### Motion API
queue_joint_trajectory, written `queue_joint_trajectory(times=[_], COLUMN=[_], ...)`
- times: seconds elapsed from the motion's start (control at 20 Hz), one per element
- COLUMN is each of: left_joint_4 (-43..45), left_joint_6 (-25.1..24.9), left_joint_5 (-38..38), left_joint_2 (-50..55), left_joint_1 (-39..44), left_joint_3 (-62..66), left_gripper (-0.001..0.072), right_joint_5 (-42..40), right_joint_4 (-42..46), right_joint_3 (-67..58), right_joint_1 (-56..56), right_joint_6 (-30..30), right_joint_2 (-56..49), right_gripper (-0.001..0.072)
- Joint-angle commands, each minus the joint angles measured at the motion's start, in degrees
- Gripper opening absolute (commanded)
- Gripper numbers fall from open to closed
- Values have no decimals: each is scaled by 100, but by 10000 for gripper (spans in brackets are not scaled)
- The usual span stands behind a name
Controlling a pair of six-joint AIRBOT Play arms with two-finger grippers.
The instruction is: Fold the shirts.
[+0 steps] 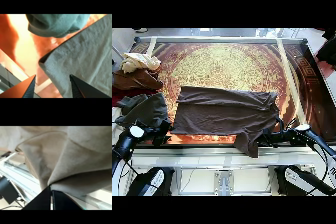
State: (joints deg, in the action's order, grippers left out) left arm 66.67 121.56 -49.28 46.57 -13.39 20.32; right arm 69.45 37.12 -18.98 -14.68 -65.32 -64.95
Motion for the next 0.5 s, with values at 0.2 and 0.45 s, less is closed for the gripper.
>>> queue_joint_trajectory(times=[0.2, 0.45], left_joint_4=[-739, -833], left_joint_6=[-706, -885], left_joint_5=[673, 1097], left_joint_2=[654, 658], left_joint_1=[-28, -28], left_joint_3=[-22, -4], left_gripper=[409, -2], right_joint_5=[11, 0], right_joint_4=[-457, -520], right_joint_3=[-20, -20], right_joint_1=[7, 7], right_joint_6=[52, -68], right_joint_2=[162, 894], right_gripper=[17, 17])
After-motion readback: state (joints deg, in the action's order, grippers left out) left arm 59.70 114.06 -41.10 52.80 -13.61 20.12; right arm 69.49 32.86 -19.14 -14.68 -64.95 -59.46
